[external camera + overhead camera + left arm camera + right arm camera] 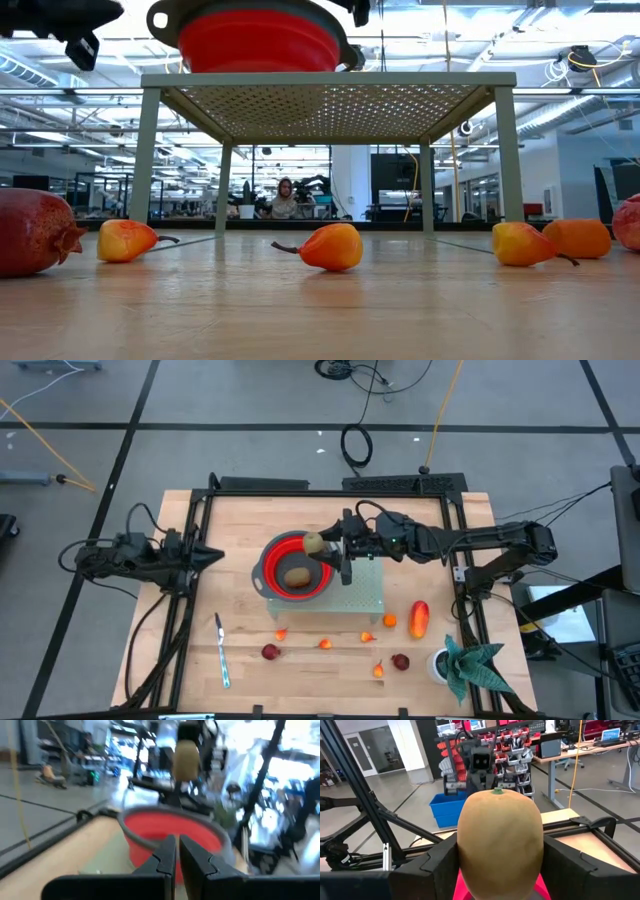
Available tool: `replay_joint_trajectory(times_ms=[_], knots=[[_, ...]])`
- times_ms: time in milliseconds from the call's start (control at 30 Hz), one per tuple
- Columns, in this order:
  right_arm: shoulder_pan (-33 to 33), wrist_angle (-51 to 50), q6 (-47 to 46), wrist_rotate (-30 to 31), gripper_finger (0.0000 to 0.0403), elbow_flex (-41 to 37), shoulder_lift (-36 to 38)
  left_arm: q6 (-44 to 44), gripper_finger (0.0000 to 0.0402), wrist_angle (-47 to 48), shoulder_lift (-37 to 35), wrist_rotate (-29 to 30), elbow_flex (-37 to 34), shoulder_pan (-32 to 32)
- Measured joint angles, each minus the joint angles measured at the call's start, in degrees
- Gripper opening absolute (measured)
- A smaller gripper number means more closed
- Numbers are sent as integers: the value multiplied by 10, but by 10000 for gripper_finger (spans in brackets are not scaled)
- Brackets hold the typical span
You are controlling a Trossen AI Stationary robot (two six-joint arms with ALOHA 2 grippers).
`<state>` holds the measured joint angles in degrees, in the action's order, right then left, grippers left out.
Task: Pick & Place Fruit
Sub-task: Put the kiwi fruit into the strainer
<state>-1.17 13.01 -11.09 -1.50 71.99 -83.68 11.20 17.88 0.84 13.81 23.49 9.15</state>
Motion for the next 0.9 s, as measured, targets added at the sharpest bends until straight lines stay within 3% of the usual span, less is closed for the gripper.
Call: replay_joint_trajectory(times_ms=[133,300,533,700,900], knots=[[0,0,0,0,228,0,0,-12,21,-78,46,17,0,0],[0,-1,11,0,223,0,0,-66,32,-198,157,17,0,0],[0,-14,21,0,230,0,0,-106,117,-363,295,17,4,0],[0,-14,36,-2,225,0,0,-111,189,-375,375,28,60,0],[0,-14,50,-27,230,0,0,-170,252,-308,479,46,170,0]])
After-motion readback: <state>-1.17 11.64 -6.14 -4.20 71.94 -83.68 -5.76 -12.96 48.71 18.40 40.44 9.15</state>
